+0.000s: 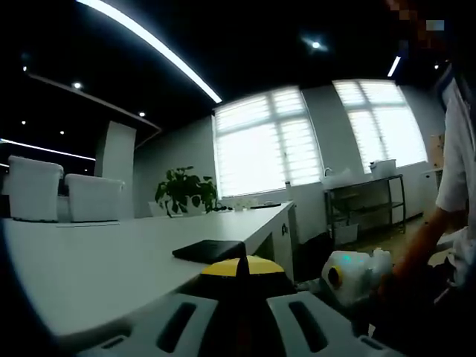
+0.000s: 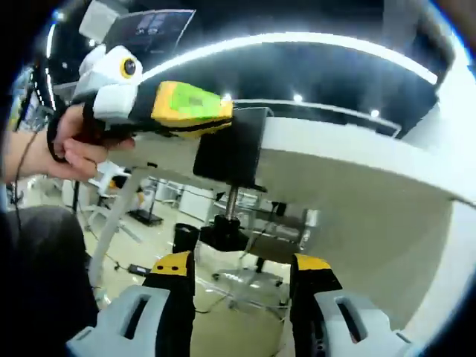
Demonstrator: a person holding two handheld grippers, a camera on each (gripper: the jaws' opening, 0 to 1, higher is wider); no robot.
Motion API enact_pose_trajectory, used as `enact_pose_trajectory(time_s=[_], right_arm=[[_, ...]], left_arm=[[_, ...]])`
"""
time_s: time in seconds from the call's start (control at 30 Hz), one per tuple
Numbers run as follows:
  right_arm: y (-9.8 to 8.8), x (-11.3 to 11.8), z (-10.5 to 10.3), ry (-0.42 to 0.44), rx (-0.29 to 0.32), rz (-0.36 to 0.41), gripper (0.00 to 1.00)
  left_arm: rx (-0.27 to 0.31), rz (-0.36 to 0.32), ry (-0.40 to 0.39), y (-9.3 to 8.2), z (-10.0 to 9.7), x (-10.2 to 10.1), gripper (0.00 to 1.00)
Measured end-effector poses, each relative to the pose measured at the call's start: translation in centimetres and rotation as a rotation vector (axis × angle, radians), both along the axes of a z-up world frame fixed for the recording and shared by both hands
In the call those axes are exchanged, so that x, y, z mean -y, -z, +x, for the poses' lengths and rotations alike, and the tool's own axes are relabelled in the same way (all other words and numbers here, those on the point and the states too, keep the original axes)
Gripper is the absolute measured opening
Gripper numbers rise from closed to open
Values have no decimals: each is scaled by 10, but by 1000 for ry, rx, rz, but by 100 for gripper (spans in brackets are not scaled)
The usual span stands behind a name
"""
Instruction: Clamp the fixed fixture on the desktop, loosen the retaining clip, secure it to the edge of the desk, and tighten the retaining clip.
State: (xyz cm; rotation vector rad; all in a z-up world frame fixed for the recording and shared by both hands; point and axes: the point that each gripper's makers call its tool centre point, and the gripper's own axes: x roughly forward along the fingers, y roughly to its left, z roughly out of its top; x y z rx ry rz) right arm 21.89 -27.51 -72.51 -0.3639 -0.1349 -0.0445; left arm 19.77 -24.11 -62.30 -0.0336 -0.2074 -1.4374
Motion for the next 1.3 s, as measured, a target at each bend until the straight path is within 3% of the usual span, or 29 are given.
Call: enact_pose_trajectory(time_s=[0.1, 0.17, 0.3, 0.6, 0.73, 0.97, 1.3], right_arm=[[1, -23, -8, -13, 21, 63, 46], [0, -22, -8, 68, 7, 38, 50], [-7, -14, -5, 113, 27, 193, 49], [-18, 1, 15, 141, 25, 207, 47], [-19, -1, 18, 141, 24, 220, 36], [-18, -10, 21, 119, 13, 208, 27], [-17, -10, 25, 83, 9, 202, 26]], left_arm=[[5, -3, -3, 0, -1, 0, 3], [10, 3, -10, 0, -1, 0, 3], [2, -2, -9, 0, -2, 0, 3], [-9, -9, -5, 0, -2, -1, 3], [-5, -11, -4, -1, -2, -1, 3], [-8, -11, -2, 0, -1, -1, 3], [-7, -10, -2, 0, -2, -1, 3]])
